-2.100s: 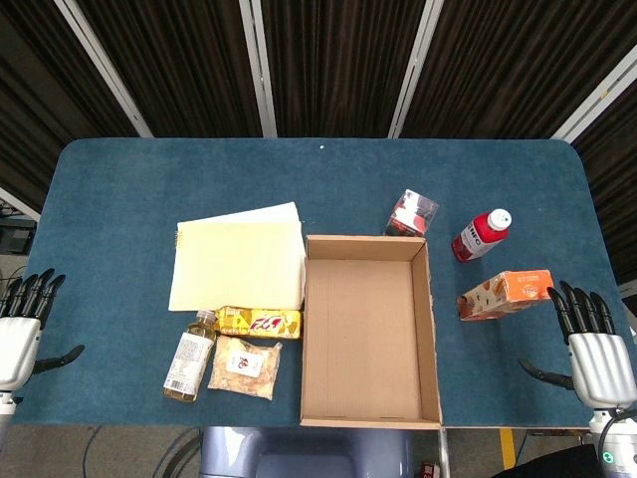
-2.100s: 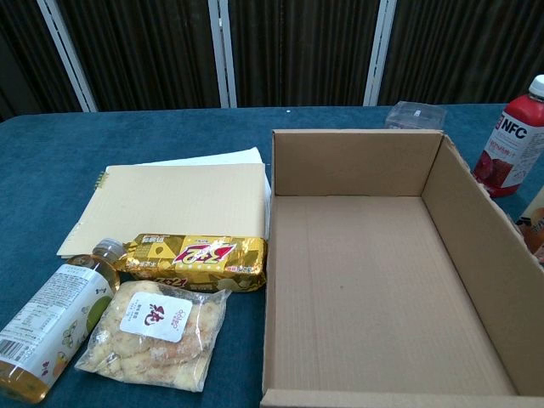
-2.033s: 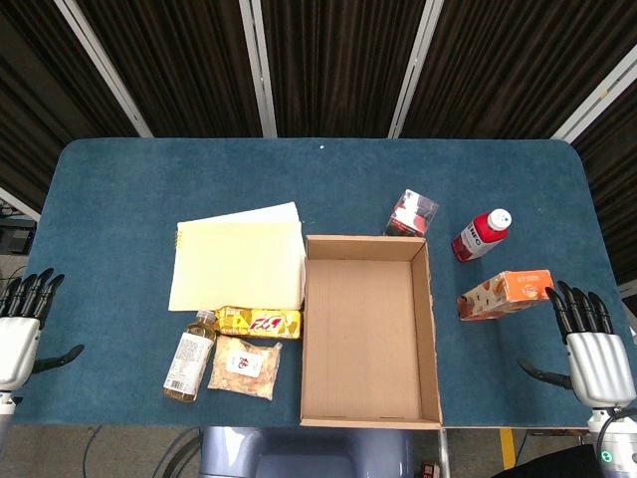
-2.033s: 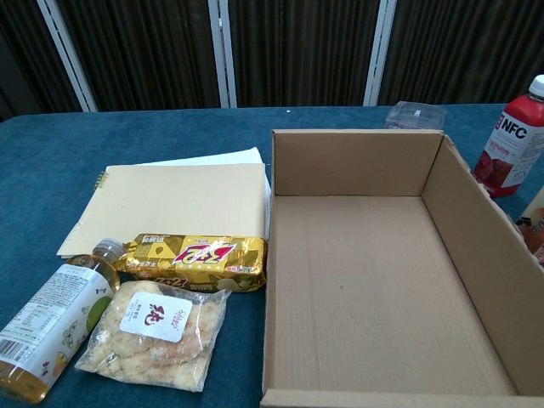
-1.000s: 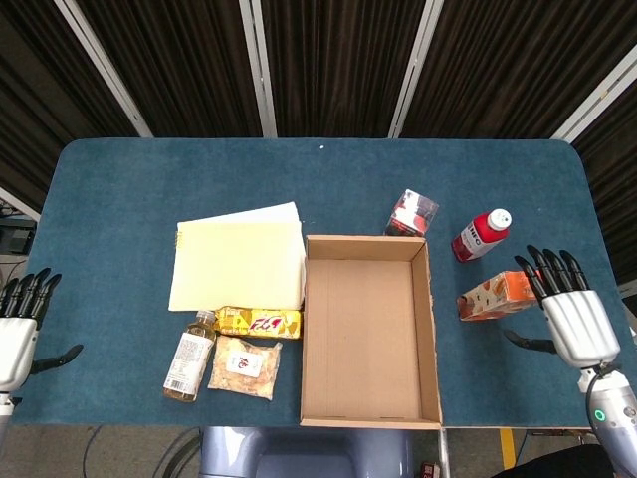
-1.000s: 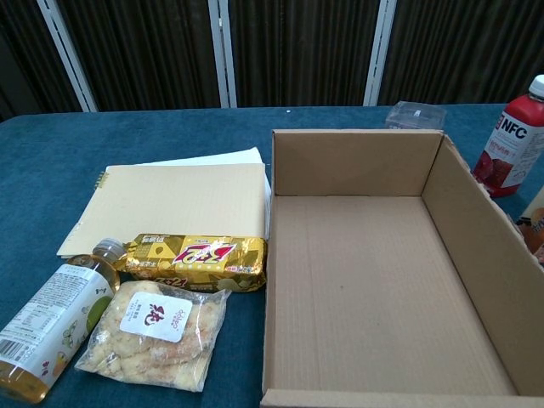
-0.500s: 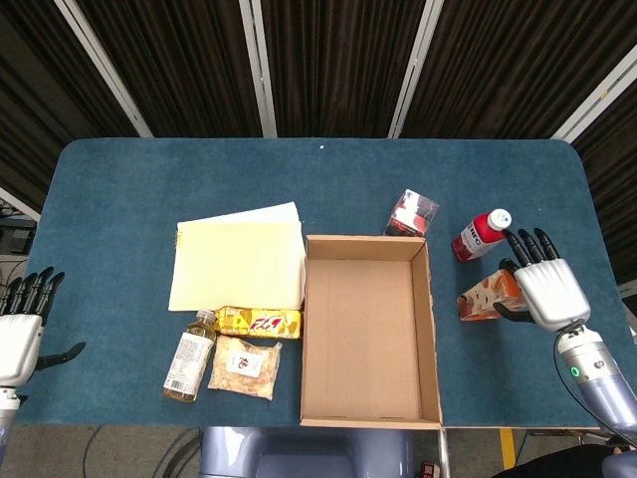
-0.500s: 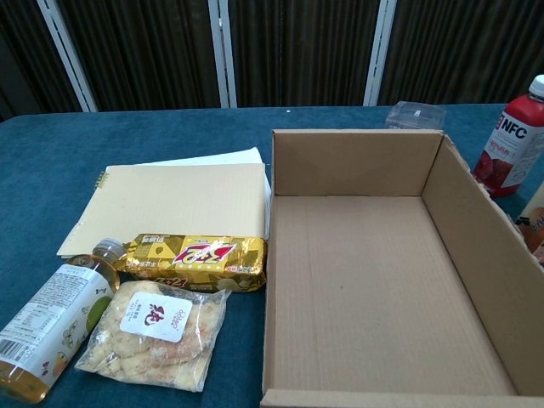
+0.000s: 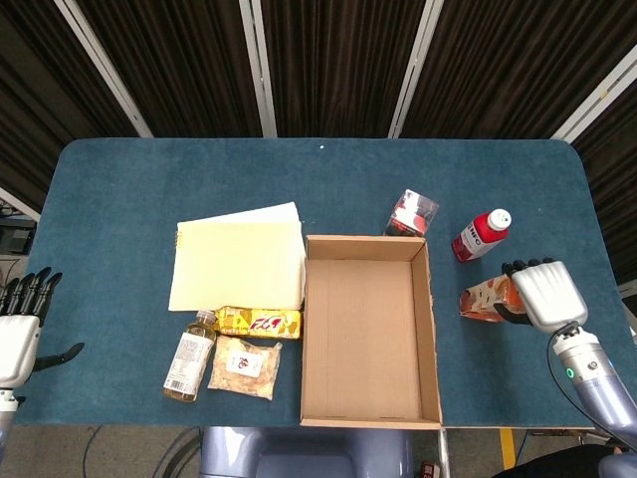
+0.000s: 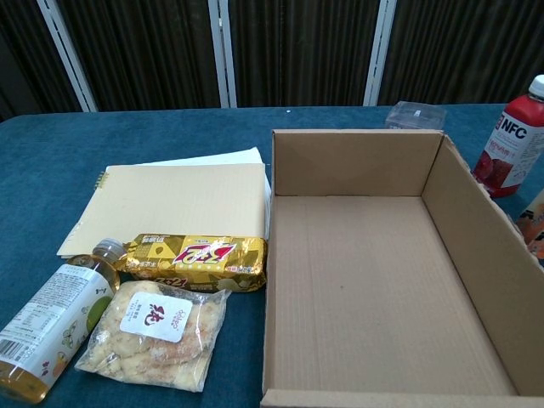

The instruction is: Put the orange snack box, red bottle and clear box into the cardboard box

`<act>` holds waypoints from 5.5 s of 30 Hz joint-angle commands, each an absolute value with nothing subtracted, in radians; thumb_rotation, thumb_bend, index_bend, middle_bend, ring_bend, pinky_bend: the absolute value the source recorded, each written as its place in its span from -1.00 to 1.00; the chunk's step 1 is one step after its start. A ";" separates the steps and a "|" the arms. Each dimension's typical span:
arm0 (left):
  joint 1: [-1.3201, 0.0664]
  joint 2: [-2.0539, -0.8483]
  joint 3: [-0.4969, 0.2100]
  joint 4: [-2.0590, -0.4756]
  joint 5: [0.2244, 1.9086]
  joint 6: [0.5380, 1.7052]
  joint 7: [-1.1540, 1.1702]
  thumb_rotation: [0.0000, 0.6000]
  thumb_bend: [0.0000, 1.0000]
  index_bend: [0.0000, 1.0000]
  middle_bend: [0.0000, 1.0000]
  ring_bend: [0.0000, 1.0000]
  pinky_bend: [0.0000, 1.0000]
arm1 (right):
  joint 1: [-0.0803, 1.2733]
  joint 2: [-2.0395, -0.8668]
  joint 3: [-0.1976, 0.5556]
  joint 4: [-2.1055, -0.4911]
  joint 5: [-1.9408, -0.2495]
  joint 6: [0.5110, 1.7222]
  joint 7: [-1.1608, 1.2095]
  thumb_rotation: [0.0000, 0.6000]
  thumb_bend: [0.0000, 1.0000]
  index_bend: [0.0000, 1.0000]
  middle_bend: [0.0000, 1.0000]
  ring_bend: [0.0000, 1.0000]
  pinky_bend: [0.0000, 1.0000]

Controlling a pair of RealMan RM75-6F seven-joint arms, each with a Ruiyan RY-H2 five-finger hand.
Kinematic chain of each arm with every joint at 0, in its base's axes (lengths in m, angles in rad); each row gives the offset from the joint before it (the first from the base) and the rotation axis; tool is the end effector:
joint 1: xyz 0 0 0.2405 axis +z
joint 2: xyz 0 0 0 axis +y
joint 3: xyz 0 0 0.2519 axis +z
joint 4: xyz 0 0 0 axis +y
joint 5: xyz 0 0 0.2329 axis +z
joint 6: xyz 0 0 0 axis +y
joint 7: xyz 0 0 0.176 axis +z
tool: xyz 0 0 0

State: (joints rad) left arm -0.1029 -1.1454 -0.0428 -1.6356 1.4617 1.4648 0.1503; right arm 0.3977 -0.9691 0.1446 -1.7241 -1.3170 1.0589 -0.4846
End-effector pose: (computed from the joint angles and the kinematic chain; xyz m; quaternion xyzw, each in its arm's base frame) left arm -0.3121 0.2178 0.1228 -0.6122 -0.3691 -0.3498 0.6054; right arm -0.2632 -0.3202 0.1326 0.7493 -0.2438 0.2150 0.5769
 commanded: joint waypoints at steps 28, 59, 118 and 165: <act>-0.084 -1.123 -0.024 -1.647 1.514 1.501 0.109 0.75 -1.00 -1.00 -1.00 -1.00 -1.00 | 0.450 -0.685 0.314 -2.291 -1.420 1.301 -0.723 1.00 -0.24 0.65 0.22 0.36 0.54; -0.086 -1.128 -0.010 -1.634 1.544 1.494 0.106 0.75 -1.00 -1.00 -1.00 -1.00 -1.00 | 0.831 -0.989 0.255 -2.288 -0.997 1.086 -0.913 1.00 -0.98 -1.00 -1.00 -1.00 -0.88; -0.126 -1.164 -0.030 -1.662 1.423 1.382 0.227 0.75 -1.00 -1.00 -1.00 -1.00 -1.00 | 0.888 -1.166 0.108 -1.325 -1.160 0.689 -0.363 1.00 -0.89 -0.83 -1.00 -1.00 -0.98; -0.149 -1.191 -0.017 -1.666 1.409 1.358 0.294 0.75 -1.00 -1.00 -1.00 -1.00 -1.00 | 0.831 -1.231 0.079 -1.087 -1.252 0.686 -0.188 1.00 -0.68 -0.25 -0.49 -0.31 -0.05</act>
State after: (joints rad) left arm -0.1492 -1.1918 -0.0169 -1.6665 1.4091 1.3590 0.2941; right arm 0.8318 -1.2282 0.0792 -1.0893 -1.2515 0.6888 -0.1893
